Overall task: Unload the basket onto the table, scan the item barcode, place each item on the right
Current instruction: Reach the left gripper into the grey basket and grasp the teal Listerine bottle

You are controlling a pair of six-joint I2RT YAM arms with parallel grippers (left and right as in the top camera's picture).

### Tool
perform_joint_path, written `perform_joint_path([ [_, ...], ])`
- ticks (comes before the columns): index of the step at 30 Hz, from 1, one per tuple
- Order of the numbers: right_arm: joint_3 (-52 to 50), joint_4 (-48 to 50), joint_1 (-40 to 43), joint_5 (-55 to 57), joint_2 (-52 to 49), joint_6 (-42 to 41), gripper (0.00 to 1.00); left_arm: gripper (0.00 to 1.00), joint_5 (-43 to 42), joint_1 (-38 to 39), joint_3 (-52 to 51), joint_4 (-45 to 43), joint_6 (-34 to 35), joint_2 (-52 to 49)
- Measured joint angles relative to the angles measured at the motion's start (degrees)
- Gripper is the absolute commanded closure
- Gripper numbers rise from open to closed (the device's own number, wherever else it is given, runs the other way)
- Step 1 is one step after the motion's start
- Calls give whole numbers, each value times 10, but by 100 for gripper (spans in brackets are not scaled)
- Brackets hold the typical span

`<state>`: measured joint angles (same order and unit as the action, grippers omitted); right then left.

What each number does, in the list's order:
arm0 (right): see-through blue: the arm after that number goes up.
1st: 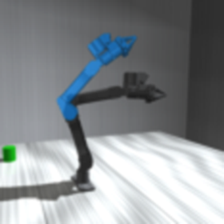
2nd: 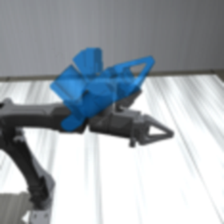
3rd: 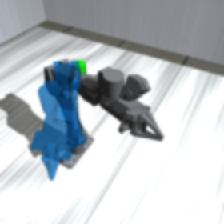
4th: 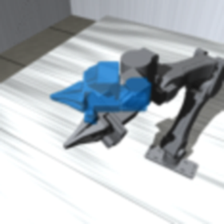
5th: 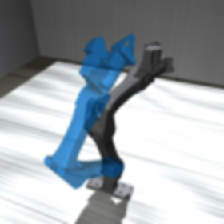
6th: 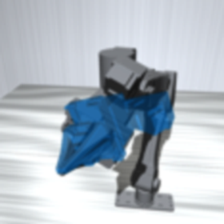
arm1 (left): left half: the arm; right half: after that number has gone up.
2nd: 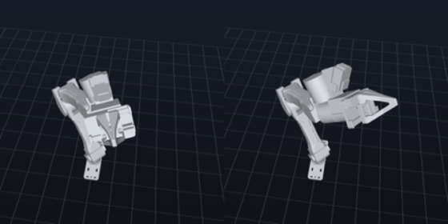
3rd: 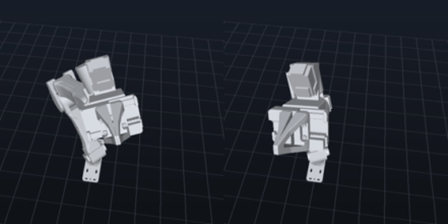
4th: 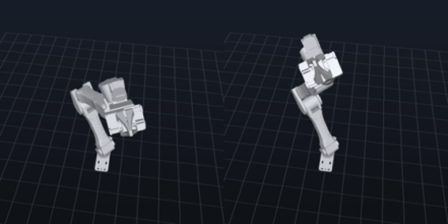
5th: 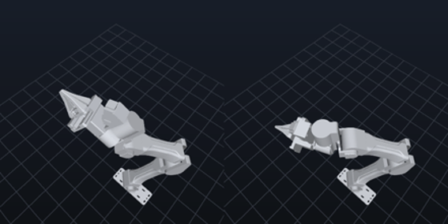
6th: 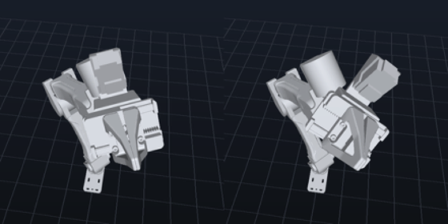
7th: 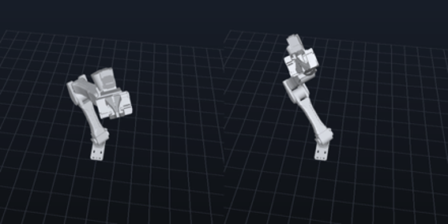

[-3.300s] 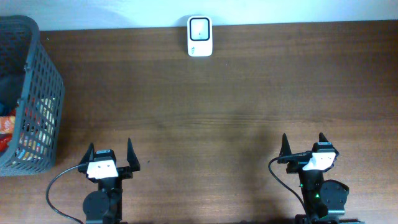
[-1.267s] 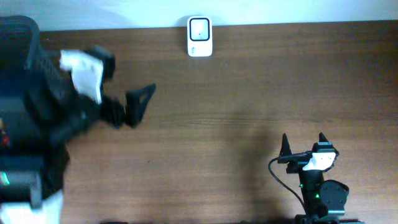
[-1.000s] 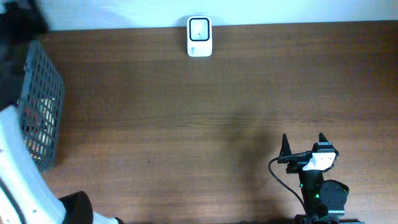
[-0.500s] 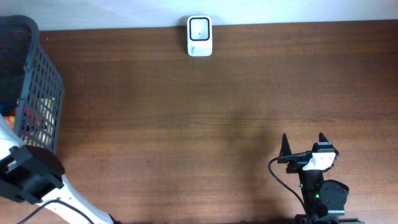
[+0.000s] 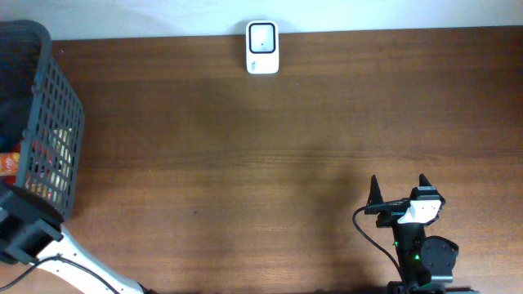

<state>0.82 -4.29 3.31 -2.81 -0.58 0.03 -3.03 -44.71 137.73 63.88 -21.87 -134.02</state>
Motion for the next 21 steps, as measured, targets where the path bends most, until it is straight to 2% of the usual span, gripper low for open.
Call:
perform_joint_path([
  [1,0,0,0,0,0,0,1,29,0,0,-2,-5,-3,-4],
  [4,0,0,0,0,0,0,1,28,0,0,-8,-12,-12,-5],
  [8,0,0,0,0,0,0,1,38,0,-2,-53,-14,-16,-6],
  [9,0,0,0,0,0,0,1,51,7,-2,-56,-18,-16,-5],
  [14,0,0,0,0,0,0,1,78,24,-3,-59,-25,-25,-5],
  [19,0,0,0,0,0,0,1,85,26,-3,-58,-24,-22,-5],
  [20,0,0,0,0,0,0,1,91,26,-3,-56,-23,-10,-5],
  [21,0,0,0,0,0,1,1,93,26,-3,-51,-20,3,-5],
])
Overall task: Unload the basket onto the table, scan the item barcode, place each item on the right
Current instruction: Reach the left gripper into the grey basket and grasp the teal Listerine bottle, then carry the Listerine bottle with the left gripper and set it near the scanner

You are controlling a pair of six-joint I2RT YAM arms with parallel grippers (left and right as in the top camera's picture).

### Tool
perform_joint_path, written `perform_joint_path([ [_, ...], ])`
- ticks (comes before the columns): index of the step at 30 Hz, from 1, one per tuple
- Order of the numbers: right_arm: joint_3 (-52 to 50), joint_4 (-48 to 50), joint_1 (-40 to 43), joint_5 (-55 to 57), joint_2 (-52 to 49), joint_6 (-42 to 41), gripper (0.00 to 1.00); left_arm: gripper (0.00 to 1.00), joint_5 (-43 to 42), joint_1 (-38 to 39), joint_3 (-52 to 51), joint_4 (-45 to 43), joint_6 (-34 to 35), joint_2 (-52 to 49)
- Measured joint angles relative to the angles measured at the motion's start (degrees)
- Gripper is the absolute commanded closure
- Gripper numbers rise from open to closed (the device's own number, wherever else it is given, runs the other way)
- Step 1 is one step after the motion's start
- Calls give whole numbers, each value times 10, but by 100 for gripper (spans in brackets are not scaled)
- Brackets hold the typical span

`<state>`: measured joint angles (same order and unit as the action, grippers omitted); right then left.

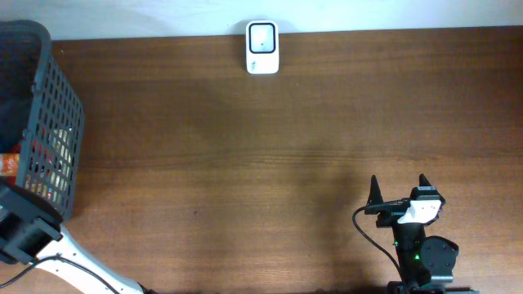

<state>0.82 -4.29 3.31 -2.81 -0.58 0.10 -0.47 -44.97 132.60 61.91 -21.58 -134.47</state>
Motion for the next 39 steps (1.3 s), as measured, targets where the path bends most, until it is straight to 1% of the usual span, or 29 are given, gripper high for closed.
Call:
perform_joint_path([
  [2,0,0,0,0,0,0,1,91,-4,0,14,2,42,0],
  [4,0,0,0,0,0,0,1,89,-29,-1,33,-2,85,10],
  [8,0,0,0,0,0,0,1,89,-173,-2,68,-45,167,98],
  [11,0,0,0,0,0,0,1,89,-252,-2,79,-55,219,198],
  [12,0,0,0,0,0,0,1,88,-293,-2,80,-63,243,231],
  [15,0,0,0,0,0,0,1,87,-381,5,87,-76,303,276],
  [16,0,0,0,0,0,0,1,87,-404,17,87,-76,321,282],
  [18,0,0,0,0,0,0,2,87,-455,83,87,-75,350,286],
  [19,0,0,0,0,0,0,1,88,-463,118,87,-67,356,286],
  [20,0,0,0,0,0,0,1,90,-478,186,87,-57,362,286],
  [21,0,0,0,0,0,0,1,89,-487,230,87,-55,364,286],
  [22,0,0,0,0,0,0,1,85,-481,267,87,-50,366,286],
  [25,0,0,0,0,0,0,1,86,-396,416,63,-24,368,286],
  [26,0,0,0,0,0,-1,1,86,-353,459,46,-21,365,285],
  [27,0,0,0,0,0,0,1,86,-290,513,21,-21,360,283],
  [29,0,0,0,0,0,0,1,86,-223,568,-3,-20,359,271],
  [30,0,0,0,0,0,0,1,87,-175,612,-22,-20,358,252],
  [32,0,0,0,0,0,0,1,86,-104,675,-35,-23,357,202],
  [34,0,0,0,0,0,0,1,82,-81,720,-39,-35,357,148],
  [36,0,0,0,0,0,0,1,81,-67,760,-42,-67,357,82],
  [39,0,0,0,0,0,0,2,79,-32,790,-43,-119,357,26],
])
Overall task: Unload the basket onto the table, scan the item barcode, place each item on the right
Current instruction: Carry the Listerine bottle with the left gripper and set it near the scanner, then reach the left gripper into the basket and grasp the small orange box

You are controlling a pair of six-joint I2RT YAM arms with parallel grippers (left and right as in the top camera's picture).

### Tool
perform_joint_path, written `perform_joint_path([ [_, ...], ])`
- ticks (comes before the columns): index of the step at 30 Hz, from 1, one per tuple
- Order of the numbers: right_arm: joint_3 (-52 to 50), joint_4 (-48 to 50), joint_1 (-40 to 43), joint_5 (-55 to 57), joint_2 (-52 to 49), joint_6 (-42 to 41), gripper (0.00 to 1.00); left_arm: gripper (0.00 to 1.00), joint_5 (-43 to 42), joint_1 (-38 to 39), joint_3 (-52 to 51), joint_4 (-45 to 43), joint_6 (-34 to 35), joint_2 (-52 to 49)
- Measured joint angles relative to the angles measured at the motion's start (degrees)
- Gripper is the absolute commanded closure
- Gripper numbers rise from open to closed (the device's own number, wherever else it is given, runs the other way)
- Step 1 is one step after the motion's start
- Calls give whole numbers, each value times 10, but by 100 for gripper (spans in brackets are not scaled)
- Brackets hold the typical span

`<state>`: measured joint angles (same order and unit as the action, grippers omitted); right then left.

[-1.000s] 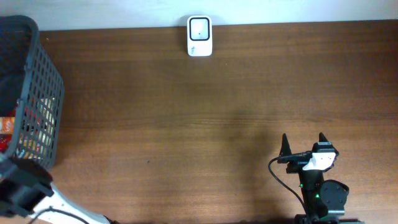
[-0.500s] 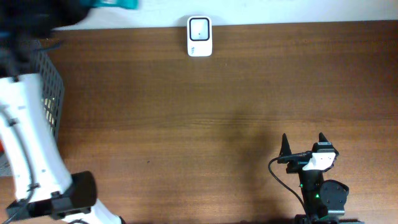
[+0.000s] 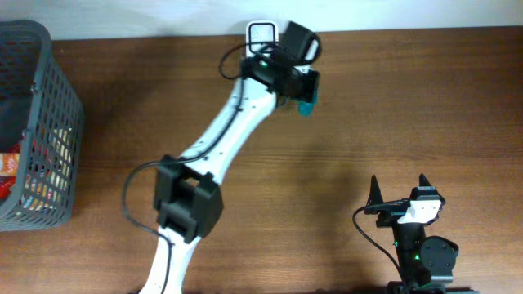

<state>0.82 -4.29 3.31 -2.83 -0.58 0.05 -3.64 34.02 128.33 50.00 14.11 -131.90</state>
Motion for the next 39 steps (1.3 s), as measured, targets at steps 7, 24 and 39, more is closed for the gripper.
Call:
perform_joint_path([
  [7,0,0,0,0,0,0,1,59,71,23,0,-43,0,-50],
  [24,0,0,0,0,0,0,1,1,74,26,204,92,-32,-45],
  [39,0,0,0,0,0,0,2,1,191,-592,289,354,-56,148],
])
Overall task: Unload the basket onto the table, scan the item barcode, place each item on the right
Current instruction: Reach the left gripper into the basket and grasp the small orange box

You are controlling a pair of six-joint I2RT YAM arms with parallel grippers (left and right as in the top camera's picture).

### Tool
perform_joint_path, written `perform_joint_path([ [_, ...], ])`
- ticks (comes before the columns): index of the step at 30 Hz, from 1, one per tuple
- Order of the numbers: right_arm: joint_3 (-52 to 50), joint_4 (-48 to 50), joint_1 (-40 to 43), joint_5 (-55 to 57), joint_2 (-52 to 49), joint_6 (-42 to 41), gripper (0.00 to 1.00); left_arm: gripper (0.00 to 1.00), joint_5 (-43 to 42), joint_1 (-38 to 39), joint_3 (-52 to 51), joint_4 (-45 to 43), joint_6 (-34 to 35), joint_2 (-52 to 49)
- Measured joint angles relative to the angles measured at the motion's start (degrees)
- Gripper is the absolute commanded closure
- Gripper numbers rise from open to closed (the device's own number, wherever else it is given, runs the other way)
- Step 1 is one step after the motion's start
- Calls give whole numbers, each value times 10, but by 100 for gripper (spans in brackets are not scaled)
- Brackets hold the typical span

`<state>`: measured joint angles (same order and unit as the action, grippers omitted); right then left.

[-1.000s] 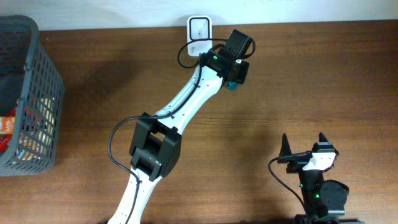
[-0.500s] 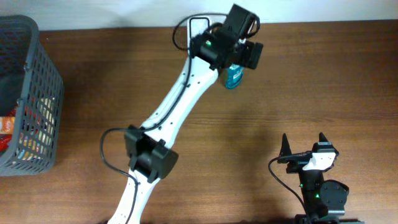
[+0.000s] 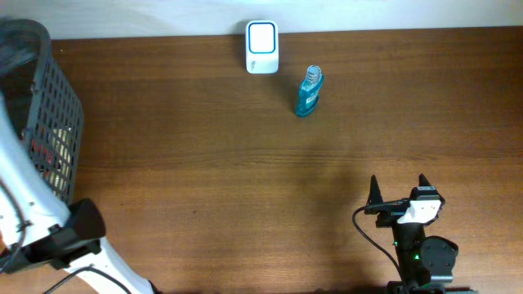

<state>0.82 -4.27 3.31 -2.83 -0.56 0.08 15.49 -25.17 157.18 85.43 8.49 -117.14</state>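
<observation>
A small blue bottle (image 3: 308,91) lies on the brown table, just right of and below the white barcode scanner (image 3: 261,47) at the far edge. No gripper touches it. My left arm (image 3: 20,184) reaches up along the left edge beside the basket, and its gripper is outside the frame. At the near right my right gripper (image 3: 398,188) rests with its two dark fingers apart, holding nothing.
A dark grey mesh basket (image 3: 61,122) stands at the far left with red and orange packets inside. A black cable loops by the right arm's base (image 3: 425,257). The table's far edge runs just behind the scanner.
My left arm has gone from the scanner back to the left edge by the basket. The blue bottle it held at the scanner now lies free on the table.
At the first two moments my left arm was low at the left by the basket, with no bottle on the table. Then it stretched to the scanner with the blue bottle in its gripper. Now the bottle lies beside the scanner. The right arm never moved.
</observation>
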Motion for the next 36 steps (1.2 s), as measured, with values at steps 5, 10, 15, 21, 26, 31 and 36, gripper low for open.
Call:
perform_joint_path([
  [5,0,0,0,0,0,0,1,1,-1,-114,0,71,83,-70],
  [10,0,0,0,0,0,0,1,1,-7,-123,-2,106,128,-158],
  [15,0,0,0,0,0,0,1,1,-7,-123,-2,111,143,-232],
  [21,0,0,0,0,0,0,1,16,11,-128,-3,105,179,-283],
  [26,0,0,0,0,0,0,1,51,15,-134,-3,92,187,-319],
  [31,0,0,0,0,0,0,1,100,15,-135,-3,81,192,-341],
  [36,0,0,0,0,0,0,1,100,16,-135,-2,87,181,-341],
])
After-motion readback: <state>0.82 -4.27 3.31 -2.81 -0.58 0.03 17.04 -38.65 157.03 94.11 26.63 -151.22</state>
